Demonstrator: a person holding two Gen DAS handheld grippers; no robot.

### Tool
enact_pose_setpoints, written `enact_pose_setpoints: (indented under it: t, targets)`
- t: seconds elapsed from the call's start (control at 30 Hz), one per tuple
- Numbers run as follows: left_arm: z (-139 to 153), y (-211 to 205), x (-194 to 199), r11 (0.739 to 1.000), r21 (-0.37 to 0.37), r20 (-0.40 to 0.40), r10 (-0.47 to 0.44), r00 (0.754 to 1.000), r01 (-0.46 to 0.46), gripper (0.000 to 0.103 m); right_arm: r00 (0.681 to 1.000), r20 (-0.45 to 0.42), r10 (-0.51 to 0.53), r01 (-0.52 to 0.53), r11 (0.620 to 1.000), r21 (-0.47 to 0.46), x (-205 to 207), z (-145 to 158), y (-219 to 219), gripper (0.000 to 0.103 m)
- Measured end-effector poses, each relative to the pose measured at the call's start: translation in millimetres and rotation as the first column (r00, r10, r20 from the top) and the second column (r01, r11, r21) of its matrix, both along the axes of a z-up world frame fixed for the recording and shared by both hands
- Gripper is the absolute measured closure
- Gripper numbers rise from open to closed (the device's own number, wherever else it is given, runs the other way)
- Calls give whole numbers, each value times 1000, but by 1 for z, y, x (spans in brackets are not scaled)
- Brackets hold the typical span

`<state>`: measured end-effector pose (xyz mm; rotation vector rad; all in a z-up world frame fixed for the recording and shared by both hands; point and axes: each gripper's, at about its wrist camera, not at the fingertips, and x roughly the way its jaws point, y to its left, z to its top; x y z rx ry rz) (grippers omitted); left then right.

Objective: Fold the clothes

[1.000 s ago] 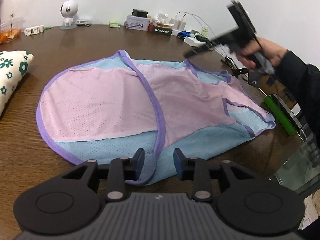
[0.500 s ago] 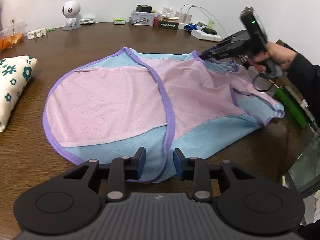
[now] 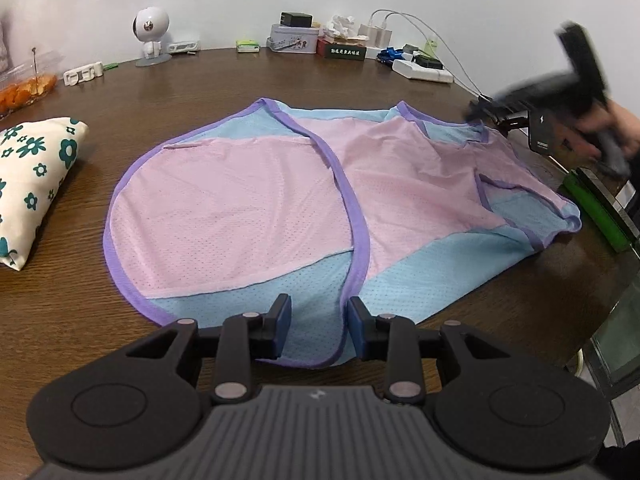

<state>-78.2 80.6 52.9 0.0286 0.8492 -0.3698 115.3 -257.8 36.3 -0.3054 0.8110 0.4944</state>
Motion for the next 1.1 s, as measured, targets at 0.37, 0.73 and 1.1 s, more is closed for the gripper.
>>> enact_pose_setpoints:
  t: [0.37,0.73,1.1]
  targets:
    - [41,-28,6,997,-79,70,32,997,-26,67,994,45,100,-102,994,48,-85,-32,7,71]
    - [2,-186,23,982,41,61,-184,981,182,67,993,25,119,-121,980,158,-96,-27,-4,97]
    - [-14,-212,58,988,139,78,-81,994,69,79,990,-136,30,26,920,391,6,-2,6,66]
